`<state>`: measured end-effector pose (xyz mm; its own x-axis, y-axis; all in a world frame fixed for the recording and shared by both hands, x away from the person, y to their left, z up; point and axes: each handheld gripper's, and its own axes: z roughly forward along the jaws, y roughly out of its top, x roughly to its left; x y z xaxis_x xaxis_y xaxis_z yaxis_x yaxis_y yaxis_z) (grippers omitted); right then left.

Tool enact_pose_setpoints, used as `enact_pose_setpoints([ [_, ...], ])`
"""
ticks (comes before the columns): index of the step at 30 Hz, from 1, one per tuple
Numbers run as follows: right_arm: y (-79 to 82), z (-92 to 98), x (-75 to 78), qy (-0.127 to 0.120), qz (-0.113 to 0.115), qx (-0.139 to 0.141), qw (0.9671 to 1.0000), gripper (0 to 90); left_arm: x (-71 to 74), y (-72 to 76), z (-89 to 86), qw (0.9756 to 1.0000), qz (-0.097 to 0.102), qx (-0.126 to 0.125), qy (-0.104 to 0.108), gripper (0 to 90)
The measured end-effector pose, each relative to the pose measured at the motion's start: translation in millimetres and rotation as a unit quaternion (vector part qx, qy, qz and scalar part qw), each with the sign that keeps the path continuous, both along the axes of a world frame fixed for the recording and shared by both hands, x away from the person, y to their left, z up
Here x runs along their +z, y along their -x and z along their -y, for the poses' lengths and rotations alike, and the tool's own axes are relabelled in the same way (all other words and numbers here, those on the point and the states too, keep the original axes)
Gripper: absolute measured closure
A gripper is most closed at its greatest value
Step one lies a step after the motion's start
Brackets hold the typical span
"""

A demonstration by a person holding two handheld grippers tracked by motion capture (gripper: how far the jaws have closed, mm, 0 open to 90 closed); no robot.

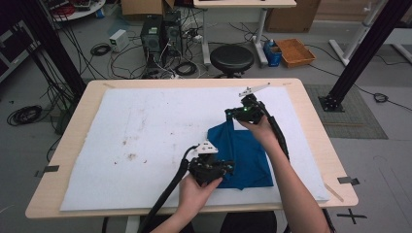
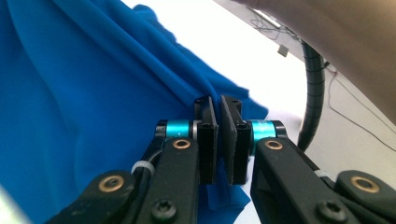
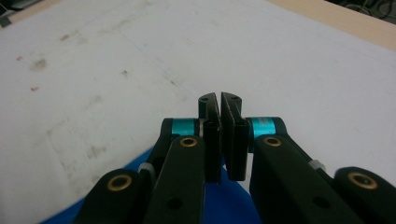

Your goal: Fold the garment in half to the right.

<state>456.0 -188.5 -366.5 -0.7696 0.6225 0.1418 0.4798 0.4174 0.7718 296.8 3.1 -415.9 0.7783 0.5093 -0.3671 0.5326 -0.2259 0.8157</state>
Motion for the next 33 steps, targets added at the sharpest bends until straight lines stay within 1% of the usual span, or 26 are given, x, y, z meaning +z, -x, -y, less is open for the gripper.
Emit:
enact_pose_setpoints([
  [3, 0.1, 17.4, -4.8, 0.004, -0.003, -0.01, 0.9999, 87.7, -5.3, -3.5, 14.9, 1.0, -0.006, -0.004, 0.004, 85.1],
  [4, 0.3, 22.7, -6.4, 0.007, -0.002, -0.012, 0.9999, 87.7, -7.3, -4.4, 20.4, 0.9999, -0.008, -0.006, 0.002, 85.1],
  [6, -0.4, 31.4, -9.0, 0.02, -0.005, -0.016, 0.9997, 87.7, -10.6, -6.2, 30.3, 0.9999, -0.01, -0.01, -0.001, 85.1],
  [8, -0.5, 38.1, -10.1, 0.035, -0.005, -0.019, 0.9992, 87.7, -12.8, -7.7, 40.4, 0.9998, -0.013, -0.012, 0.001, 85.1],
  [9, -0.6, 41.2, -10.4, 0.038, -0.005, -0.02, 0.9991, 87.7, -13.7, -7.9, 45.6, 0.9998, -0.013, -0.012, 0.001, 85.1],
  [12, -0.6, 48.7, -10.6, 0.054, 0.0, -0.021, 0.9983, 87.7, -15.2, -10.7, 57.7, 0.9998, -0.015, -0.016, -0.004, 85.1],
  [16, -1.7, 57.9, -13.5, 0.081, 0.004, -0.027, 0.9963, 87.7, -16.0, -13.9, 72.3, 0.9997, -0.015, -0.02, -0.006, 85.1],
  [17, -2.1, 59.9, -14.3, 0.088, 0.005, -0.029, 0.9957, 87.7, -16.3, -14.6, 75.5, 0.9996, -0.014, -0.023, -0.009, 85.1],
  [19, -2.3, 63.2, -15.7, 0.099, 0.002, -0.034, 0.9945, 87.7, -17.4, -15.1, 82.3, 0.9995, -0.016, -0.024, -0.009, 85.1],
  [21, -2.7, 65.8, -17.0, 0.113, 0.006, -0.033, 0.9931, 87.7, -18.6, -15.8, 86.1, 0.9995, -0.014, -0.025, -0.01, 85.0],
  [23, -2.4, 67.2, -18.7, 0.126, 0.006, -0.039, 0.9912, 87.6, -19.9, -15.9, 89.6, 0.9995, -0.015, -0.026, -0.007, 84.4],
  [24, -2.5, 68.1, -19.8, 0.134, 0.004, -0.044, 0.99, 87.5, -20.4, -16.0, 90.6, 0.9994, -0.016, -0.03, -0.001, 81.9],
  [25, -2.4, 68.9, -20.6, 0.139, 0.005, -0.047, 0.9891, 86.0, -20.4, -15.4, 91.3, 0.9994, -0.017, -0.032, 0.003, 74.7],
  [26, -2.1, 69.4, -20.8, 0.143, 0.008, -0.054, 0.9882, 85.6, -20.0, -14.2, 91.3, 0.9993, -0.017, -0.033, 0.005, 70.3],
  [27, -1.4, 70.5, -20.6, 0.145, 0.006, -0.06, 0.9876, 84.2, -19.5, -13.1, 90.7, 0.9991, -0.015, -0.037, 0.012, 66.2],
  [28, -0.8, 71.9, -20.1, 0.147, 0.008, -0.066, 0.9868, 80.1, -17.9, -11.3, 89.0, 0.999, -0.013, -0.039, 0.015, 62.2],
  [29, 1.2, 74.8, -18.9, 0.141, 0.021, -0.082, 0.9863, 77.7, -17.0, -10.3, 87.8, 0.9989, -0.014, -0.04, 0.021, 57.9],
  [31, 4.4, 80.6, -17.0, 0.121, 0.02, -0.1, 0.9874, 74.3, -12.6, -8.5, 82.1, 0.9987, -0.008, -0.044, 0.026, 55.4],
  [32, 6.9, 83.6, -16.4, 0.117, 0.021, -0.112, 0.9866, 74.1, -9.8, -7.3, 78.3, 0.9988, -0.003, -0.044, 0.024, 54.4],
  [33, 9.9, 87.0, -15.9, 0.111, 0.017, -0.12, 0.9865, 73.4, -7.0, -6.5, 74.5, 0.9988, 0.002, -0.042, 0.025, 53.8],
])
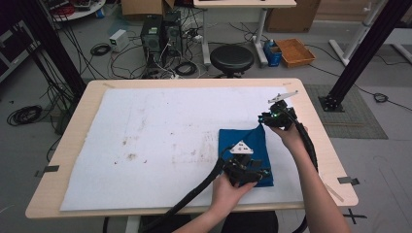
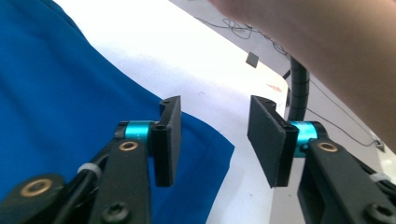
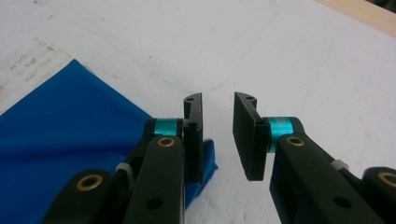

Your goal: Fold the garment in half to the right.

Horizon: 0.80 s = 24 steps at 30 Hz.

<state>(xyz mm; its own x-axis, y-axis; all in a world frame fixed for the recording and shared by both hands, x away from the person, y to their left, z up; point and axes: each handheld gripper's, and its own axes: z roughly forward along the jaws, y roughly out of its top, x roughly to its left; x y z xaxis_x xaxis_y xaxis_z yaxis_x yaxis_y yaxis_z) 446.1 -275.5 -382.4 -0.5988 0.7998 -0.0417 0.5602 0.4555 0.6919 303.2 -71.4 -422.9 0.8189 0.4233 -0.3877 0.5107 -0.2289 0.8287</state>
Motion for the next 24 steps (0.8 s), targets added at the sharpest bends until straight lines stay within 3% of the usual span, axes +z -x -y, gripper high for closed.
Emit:
enact_pose_setpoints([
  [3, 14.7, 9.1, 0.5, -0.026, -0.001, -0.019, 0.9995, 68.9, 8.7, 0.9, -14.8, 0.9999, 0.015, 0.007, -0.003, 52.5],
  [6, 39.8, 15.3, 0.7, -0.052, 0.004, -0.028, 0.9983, 65.9, 17.4, 0.7, -34.8, 0.999, 0.037, 0.021, -0.014, 51.7],
  [9, 75.2, 21.7, -3.5, -0.089, 0.009, -0.033, 0.9955, 63.3, 24.8, 0.6, -61.1, 0.9967, 0.063, 0.043, -0.027, 50.8],
  [13, 122.1, 27.3, -17.1, -0.124, -0.007, -0.028, 0.9919, 62.2, 27.9, -0.2, -99.1, 0.9941, 0.072, 0.075, -0.033, 50.0],
  [15, 139.8, 29.6, -23.6, -0.142, -0.023, -0.026, 0.9892, 60.8, 28.2, 0.1, -119.6, 0.9917, 0.078, 0.094, -0.04, 50.0],
  [18, 166.1, 33.3, -30.0, -0.156, -0.028, -0.026, 0.987, 61.1, 28.3, 0.7, -147.3, 0.9882, 0.079, 0.124, -0.044, 49.4],
  [21, 179.6, 34.3, -36.9, -0.168, -0.04, -0.025, 0.9847, 63.5, 27.3, 1.4, -169.3, 0.9855, 0.076, 0.146, -0.041, 48.5],
  [24, 181.5, 30.1, -45.1, -0.17, -0.064, -0.015, 0.9833, 68.1, 25.6, 2.5, -182.7, 0.9837, 0.075, 0.159, -0.038, 48.3],
])
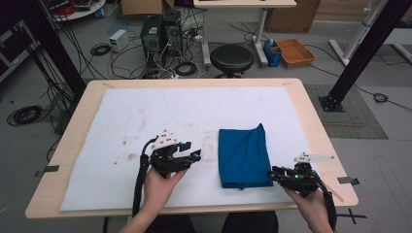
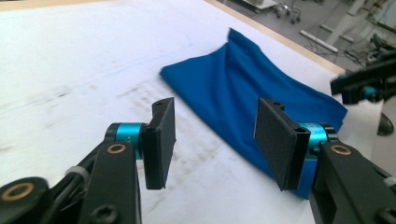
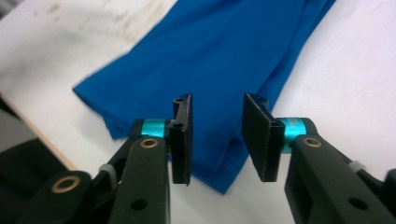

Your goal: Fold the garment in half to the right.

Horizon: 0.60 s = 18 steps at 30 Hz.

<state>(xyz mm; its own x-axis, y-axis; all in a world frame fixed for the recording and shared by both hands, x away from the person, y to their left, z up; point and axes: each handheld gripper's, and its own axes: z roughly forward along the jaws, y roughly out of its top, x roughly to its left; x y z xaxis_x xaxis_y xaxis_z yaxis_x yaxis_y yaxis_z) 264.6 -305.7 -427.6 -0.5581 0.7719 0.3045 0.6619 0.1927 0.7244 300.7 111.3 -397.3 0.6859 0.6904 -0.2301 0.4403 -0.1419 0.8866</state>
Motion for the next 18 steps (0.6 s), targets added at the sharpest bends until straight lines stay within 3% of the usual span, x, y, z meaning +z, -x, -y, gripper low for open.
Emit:
enact_pose_setpoints([
  [3, 0.2, -2.2, -5.9, 0.017, -0.005, 0.007, 0.9998, 86.1, 0.0, 0.9, -9.1, 0.9999, 0.003, 0.011, -0.002, 48.3],
  [4, 1.5, -1.6, -6.1, 0.023, -0.004, 0.005, 0.9997, 87.4, 0.4, 1.0, -12.0, 0.9999, 0.004, 0.013, -0.003, 48.3],
  [9, 10.1, 5.7, -3.1, 0.028, 0.007, -0.011, 0.9995, 87.9, 0.4, 2.0, -24.2, 0.9996, 0.003, 0.027, 0.0, 48.3],
  [13, 16.5, 11.3, -5.4, 0.026, -0.005, -0.018, 0.9995, 85.6, -1.2, 3.2, -31.5, 0.9995, 0.0, 0.031, -0.007, 48.3],
  [18, 8.2, 12.3, 3.8, 0.027, 0.011, -0.027, 0.9992, 77.2, -3.9, 3.0, -36.1, 0.9993, -0.003, 0.037, -0.01, 46.8],
])
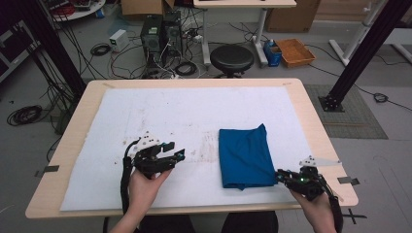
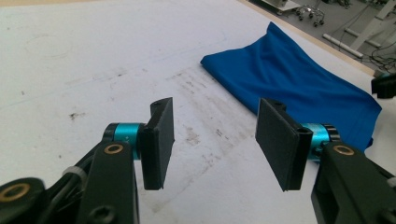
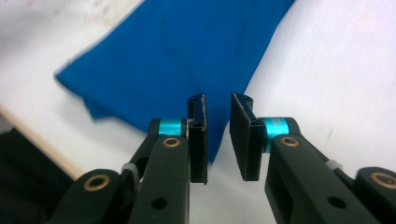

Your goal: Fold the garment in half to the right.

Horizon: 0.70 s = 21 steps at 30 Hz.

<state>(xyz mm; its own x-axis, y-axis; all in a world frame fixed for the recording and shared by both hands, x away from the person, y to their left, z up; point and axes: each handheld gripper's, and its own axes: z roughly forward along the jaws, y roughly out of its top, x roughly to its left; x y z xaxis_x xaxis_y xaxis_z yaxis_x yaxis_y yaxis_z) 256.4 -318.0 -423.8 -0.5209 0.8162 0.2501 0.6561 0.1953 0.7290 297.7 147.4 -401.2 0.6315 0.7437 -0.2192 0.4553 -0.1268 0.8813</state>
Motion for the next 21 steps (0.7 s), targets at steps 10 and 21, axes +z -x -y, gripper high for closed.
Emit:
enact_pose_setpoints([
  [10, -96.9, -24.4, 35.6, 0.015, 0.053, -0.036, 0.9978, 76.4, -3.6, -2.0, -7.7, 0.9999, -0.005, 0.009, 0.002, 46.5],
  [21, -158.8, -47.8, 9.7, 0.063, 0.025, -0.063, 0.9957, 90.0, -8.1, -3.5, -19.4, 0.9997, -0.013, 0.019, 0.008, 46.0],
])
